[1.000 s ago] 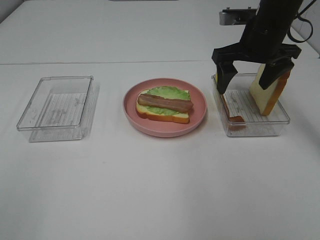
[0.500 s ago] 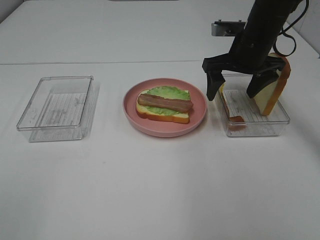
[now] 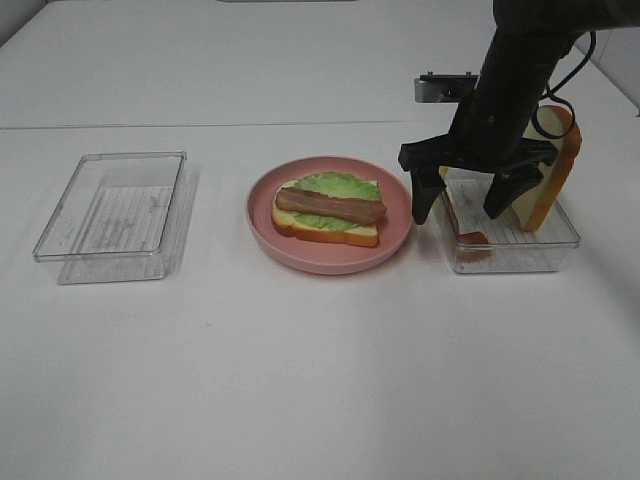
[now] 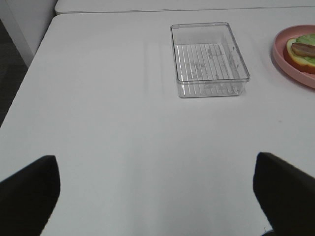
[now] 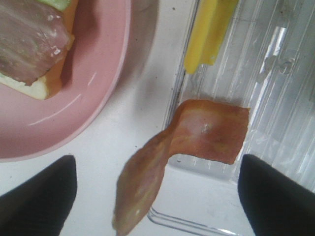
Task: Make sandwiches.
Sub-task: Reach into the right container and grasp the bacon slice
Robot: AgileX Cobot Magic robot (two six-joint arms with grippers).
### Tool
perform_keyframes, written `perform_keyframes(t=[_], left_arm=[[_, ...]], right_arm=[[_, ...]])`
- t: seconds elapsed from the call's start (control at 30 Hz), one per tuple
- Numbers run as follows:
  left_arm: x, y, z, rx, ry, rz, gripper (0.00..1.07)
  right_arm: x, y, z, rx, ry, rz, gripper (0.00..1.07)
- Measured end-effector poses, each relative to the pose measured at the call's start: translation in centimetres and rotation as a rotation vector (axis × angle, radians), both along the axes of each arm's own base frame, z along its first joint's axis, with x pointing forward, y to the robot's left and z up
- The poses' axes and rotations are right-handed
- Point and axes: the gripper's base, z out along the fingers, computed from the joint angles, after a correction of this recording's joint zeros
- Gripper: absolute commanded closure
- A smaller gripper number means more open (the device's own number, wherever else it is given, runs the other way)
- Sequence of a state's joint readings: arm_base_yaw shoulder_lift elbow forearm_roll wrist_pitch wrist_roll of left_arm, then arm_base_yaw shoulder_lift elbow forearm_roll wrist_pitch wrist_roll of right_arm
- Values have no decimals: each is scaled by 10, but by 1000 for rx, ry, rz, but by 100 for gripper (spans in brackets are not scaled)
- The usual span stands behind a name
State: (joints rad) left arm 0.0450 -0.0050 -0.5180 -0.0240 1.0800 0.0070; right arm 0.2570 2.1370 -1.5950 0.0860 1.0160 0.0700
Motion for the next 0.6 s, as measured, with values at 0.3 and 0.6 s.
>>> perform_keyframes(t=[0.3,0.6], left_arm=[[0,0,0,0,0,0,6],[0,0,0,0,0,0,6]], right_arm=[[1,0,-2,-1,4,3,80],[0,0,-2,-1,4,5,107]])
